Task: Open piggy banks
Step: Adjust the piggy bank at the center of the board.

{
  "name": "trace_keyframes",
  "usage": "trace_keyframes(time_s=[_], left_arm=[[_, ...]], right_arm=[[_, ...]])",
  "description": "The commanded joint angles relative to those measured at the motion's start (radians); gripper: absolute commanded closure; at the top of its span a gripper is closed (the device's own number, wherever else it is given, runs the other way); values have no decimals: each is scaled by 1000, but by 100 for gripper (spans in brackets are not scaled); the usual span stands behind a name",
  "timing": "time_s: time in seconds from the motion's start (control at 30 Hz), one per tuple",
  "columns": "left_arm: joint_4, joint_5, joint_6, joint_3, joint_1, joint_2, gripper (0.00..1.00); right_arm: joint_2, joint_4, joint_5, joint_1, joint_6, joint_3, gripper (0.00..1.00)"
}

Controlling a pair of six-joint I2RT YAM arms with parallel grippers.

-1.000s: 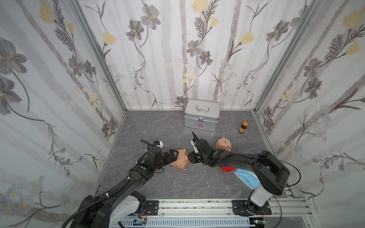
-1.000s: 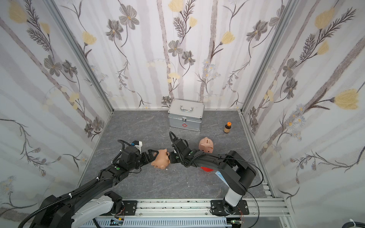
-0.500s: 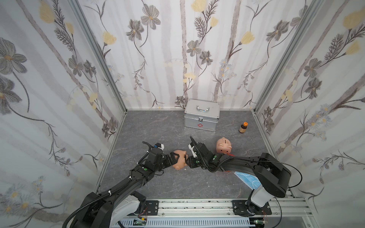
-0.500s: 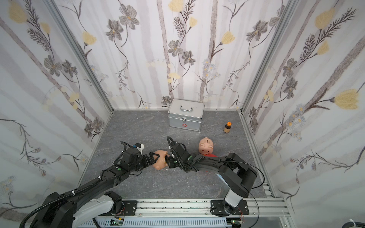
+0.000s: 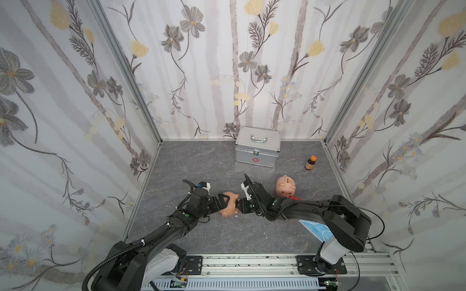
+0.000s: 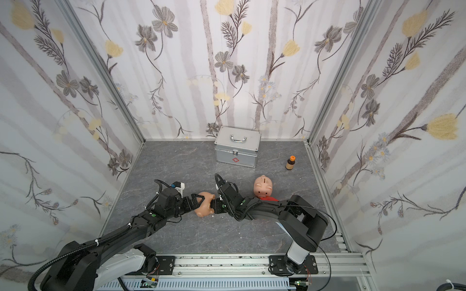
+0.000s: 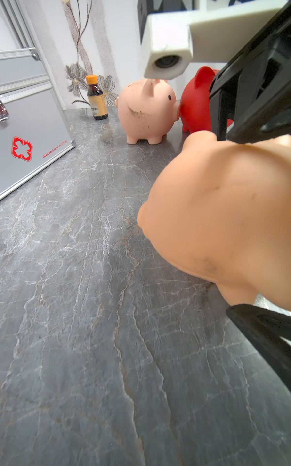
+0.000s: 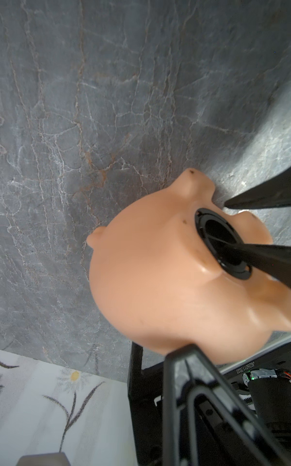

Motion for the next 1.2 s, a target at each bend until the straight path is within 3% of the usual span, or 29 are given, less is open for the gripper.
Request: trace_keyframes(time_s=[0.0,0.3,0.63,1.17], left_arm=[[47,-2,21,-1,0,18,0],[105,1,12,-3,0,91,0],[78,-65,18,12,10,113,0],[120,-7,13,1,12,136,0]], right_arm=[[5,75,-25,0,23,-5,75],[23,191,-93,-13,68,-33,77],[57,255,-85,-80,117,-44,77],[41,264,-112,-47,106,-62,78]])
